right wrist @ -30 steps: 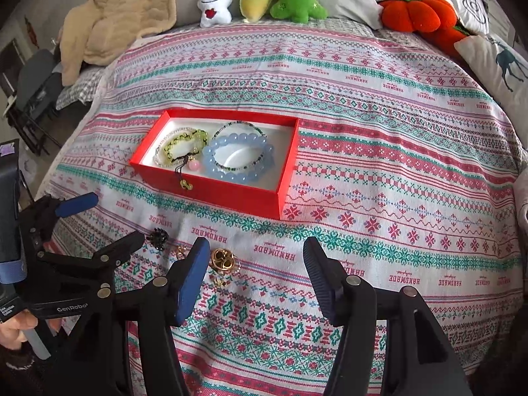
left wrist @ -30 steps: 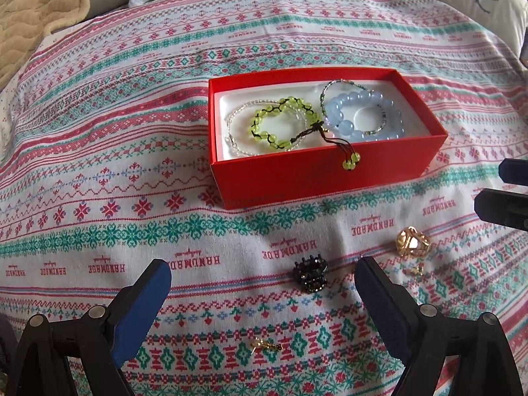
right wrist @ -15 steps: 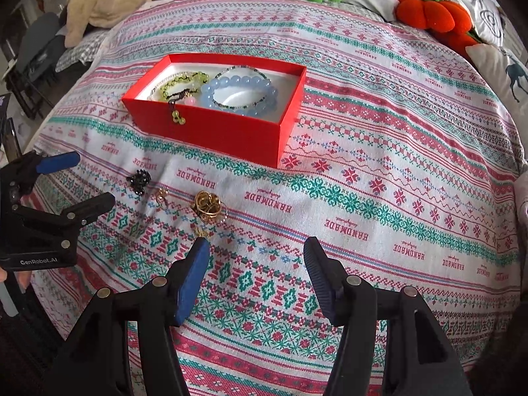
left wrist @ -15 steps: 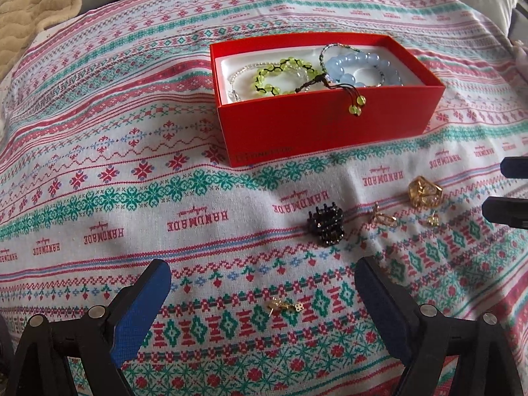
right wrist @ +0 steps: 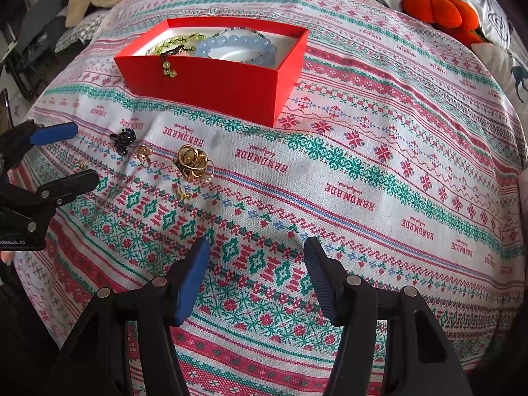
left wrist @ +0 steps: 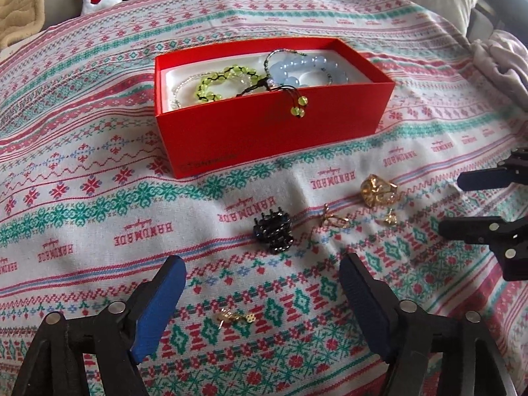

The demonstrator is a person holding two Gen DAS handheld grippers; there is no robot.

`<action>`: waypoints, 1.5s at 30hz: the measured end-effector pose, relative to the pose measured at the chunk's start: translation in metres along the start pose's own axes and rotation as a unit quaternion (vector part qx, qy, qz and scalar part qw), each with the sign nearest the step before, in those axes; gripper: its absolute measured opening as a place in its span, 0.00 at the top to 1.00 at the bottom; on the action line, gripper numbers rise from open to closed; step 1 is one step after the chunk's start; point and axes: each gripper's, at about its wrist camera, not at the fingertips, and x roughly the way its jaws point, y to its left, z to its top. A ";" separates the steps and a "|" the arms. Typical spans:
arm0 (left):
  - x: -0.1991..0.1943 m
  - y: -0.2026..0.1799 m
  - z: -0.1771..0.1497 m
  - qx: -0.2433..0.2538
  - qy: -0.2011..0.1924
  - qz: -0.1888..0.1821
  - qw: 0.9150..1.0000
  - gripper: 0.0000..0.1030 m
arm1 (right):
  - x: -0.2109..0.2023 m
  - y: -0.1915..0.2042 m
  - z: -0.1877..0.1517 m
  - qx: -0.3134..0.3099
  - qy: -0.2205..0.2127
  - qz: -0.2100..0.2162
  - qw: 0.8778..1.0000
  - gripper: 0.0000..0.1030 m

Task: Organize jewelry
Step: 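Withdraw both tools toward the remaining clip and gold rings, then grasp the black hair clip with the left tool while the right grasps a gold ring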

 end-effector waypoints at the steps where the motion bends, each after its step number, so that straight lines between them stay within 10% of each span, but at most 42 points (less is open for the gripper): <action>1: 0.002 -0.001 0.001 -0.001 -0.001 -0.005 1.000 0.25 | 0.000 0.001 0.000 -0.001 -0.001 0.001 1.000 0.40; 6: 0.017 -0.009 0.004 0.002 0.012 -0.007 1.000 0.49 | 0.001 0.008 0.002 -0.009 -0.002 0.003 1.000 0.40; 21: 0.028 -0.012 0.012 -0.008 0.012 0.003 1.000 0.77 | 0.002 0.020 0.009 -0.020 -0.006 0.004 1.000 0.40; 38: 0.014 -0.003 0.008 -0.007 0.013 0.021 1.000 0.77 | 0.001 0.043 0.046 -0.008 -0.046 0.041 0.998 0.40; 45: 0.010 0.002 0.005 -0.012 0.013 0.019 1.000 0.77 | 0.010 0.053 0.055 -0.020 -0.042 0.034 0.998 0.57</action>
